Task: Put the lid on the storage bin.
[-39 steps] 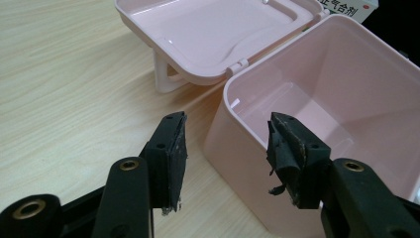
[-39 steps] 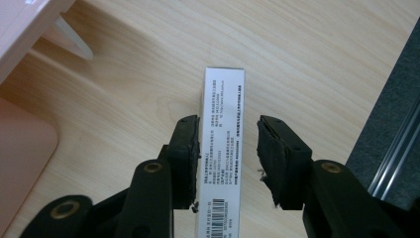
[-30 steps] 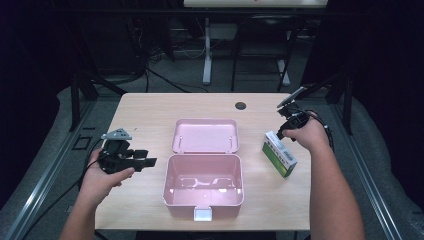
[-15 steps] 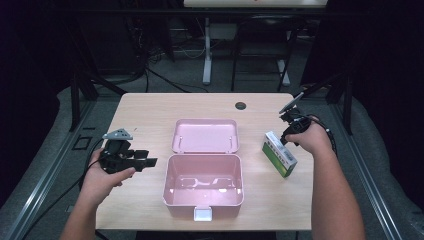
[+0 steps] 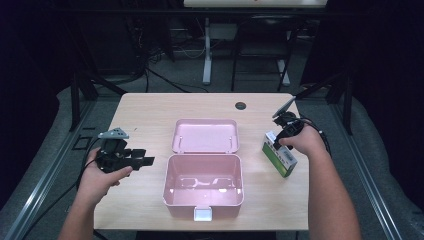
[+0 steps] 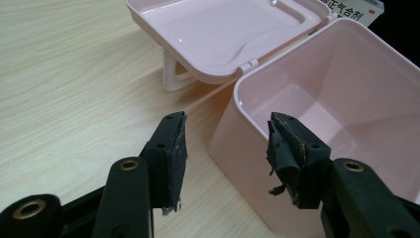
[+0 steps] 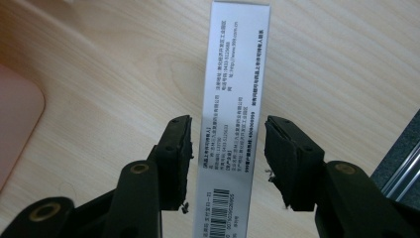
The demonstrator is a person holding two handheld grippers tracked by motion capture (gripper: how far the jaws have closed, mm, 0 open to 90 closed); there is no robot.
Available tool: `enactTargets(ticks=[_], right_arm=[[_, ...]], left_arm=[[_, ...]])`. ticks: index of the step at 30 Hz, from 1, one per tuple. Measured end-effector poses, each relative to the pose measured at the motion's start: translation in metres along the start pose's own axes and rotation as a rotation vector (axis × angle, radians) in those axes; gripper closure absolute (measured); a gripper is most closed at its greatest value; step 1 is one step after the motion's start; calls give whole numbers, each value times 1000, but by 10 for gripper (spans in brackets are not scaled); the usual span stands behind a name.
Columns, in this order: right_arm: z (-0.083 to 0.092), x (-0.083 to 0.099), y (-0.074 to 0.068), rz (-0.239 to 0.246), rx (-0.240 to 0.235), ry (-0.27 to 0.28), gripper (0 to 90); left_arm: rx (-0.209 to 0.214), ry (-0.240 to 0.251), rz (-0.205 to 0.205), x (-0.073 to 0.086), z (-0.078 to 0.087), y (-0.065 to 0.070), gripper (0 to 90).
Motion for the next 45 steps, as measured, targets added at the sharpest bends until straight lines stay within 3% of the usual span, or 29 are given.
enactTargets(ticks=[17,22,35,45], right_arm=[[-8,6,-2,1,-4,-34,617],[-7,8,-8,37,-41,-40,619],[-3,13,-23,109,-83,-79,619],[-4,11,-25,122,-70,-108,611]], left_arm=[[1,11,7,-1,1,-2,496],[0,8,11,0,-1,-2,496],[0,10,7,0,-1,-2,496],[2,9,7,0,-1,-1,496]])
Point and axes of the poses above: each handheld gripper's, and its own axes: z roughly backward along the jaws, x roughly out of its underside, y roughly to its right, the point moved 5 cm from there along -z, roughly forward along the jaws, and after that the axes turned 15 degrees about y, right-handed, at the moved point
